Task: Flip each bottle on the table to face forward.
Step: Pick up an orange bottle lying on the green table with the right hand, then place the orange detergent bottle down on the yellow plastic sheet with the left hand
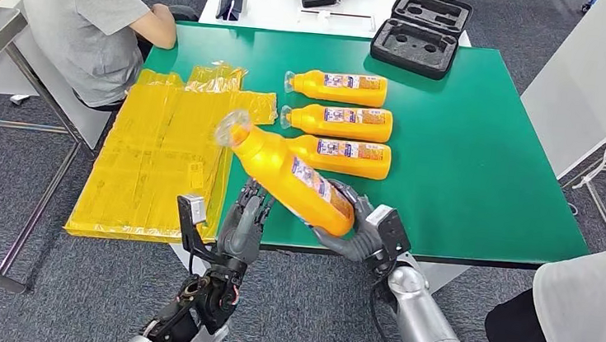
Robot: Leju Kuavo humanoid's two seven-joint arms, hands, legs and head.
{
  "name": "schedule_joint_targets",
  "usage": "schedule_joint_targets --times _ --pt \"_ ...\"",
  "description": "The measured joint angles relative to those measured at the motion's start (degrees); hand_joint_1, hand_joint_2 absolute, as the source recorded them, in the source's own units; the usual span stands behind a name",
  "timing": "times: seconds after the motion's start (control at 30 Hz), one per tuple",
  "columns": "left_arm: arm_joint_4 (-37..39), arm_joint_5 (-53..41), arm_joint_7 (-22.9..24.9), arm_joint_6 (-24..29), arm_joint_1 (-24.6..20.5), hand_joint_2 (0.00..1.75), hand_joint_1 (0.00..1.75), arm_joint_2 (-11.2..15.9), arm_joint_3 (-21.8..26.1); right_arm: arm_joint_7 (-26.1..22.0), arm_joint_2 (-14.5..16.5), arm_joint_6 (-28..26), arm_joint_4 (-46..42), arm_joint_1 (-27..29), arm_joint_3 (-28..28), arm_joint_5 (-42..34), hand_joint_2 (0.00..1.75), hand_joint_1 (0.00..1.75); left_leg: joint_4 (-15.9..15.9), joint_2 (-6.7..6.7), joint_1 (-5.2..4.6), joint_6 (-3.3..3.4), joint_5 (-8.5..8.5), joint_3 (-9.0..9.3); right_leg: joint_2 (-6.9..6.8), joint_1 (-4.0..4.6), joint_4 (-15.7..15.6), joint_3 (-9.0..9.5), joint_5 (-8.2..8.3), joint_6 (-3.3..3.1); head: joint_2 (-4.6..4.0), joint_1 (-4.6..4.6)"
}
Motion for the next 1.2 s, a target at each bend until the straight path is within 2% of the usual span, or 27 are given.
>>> schedule_joint_targets --times 0.33,0.47,0.67,0.77,0.9,1.07,1.2 --pt "4.1 0.2 -0.1 -0.2 -1.7 0.0 0.0 -0.1 -0.8 0.0 0.0 -0.2 0.0 -0.1 2.5 0.1 1.75 1.75 0.0 0.0 0.0 0.0 0.0 -0.01 0.0 0.0 0.0 0.0 0.0 0.0 0.0 0.0" --pt "4.7 0.2 -0.1 -0.3 -2.0 1.75 0.0 -0.1 -0.8 0.0 0.0 -0.2 0.0 -0.1 2.6 0.1 1.75 1.75 0.0 0.0 0.0 0.0 0.0 -0.01 0.0 0.0 0.0 0.0 0.0 0.0 0.0 0.0" --pt "5.3 -0.3 0.1 -0.5 -2.1 1.75 0.0 -0.2 -1.3 0.0 0.0 -0.2 0.0 -0.7 3.0 0.0 1.75 1.75 0.0 0.0 0.0 0.0 0.0 -0.01 0.0 0.0 0.0 0.0 0.0 0.0 0.0 0.01" --pt "5.5 -1.2 -0.4 1.1 -2.0 1.75 0.0 -0.5 -2.0 0.0 -0.1 -0.1 0.2 -1.7 3.7 0.3 1.75 1.75 0.0 0.0 0.0 0.0 0.0 -0.02 0.0 0.0 0.0 0.0 0.0 0.0 0.0 0.0" --pt "5.4 -1.8 -2.4 4.8 -2.0 1.75 0.0 -0.7 -2.2 0.0 -0.1 -0.2 0.9 -2.8 4.6 0.7 1.75 1.75 0.0 0.0 0.0 0.0 0.0 -0.01 0.0 0.0 0.0 0.0 0.0 0.0 0.0 -0.01" --pt "-1.7 -11.6 -4.2 15.6 1.1 1.75 0.0 -0.9 -1.2 0.0 -0.3 -1.3 1.8 -2.8 4.9 -1.3 1.75 1.75 0.0 -0.01 0.0 0.0 0.0 -0.02 0.0 0.0 0.0 -0.01 0.0 0.0 0.0 0.0" --pt "-6.3 -13.5 -4.3 17.0 3.4 1.75 0.0 -1.3 0.5 0.0 -0.7 -0.8 1.9 -2.9 4.1 -3.1 1.75 1.75 0.0 -0.01 -0.01 0.01 -0.01 -0.03 -0.01 -0.01 0.0 -0.01 0.0 0.0 0.0 0.0"
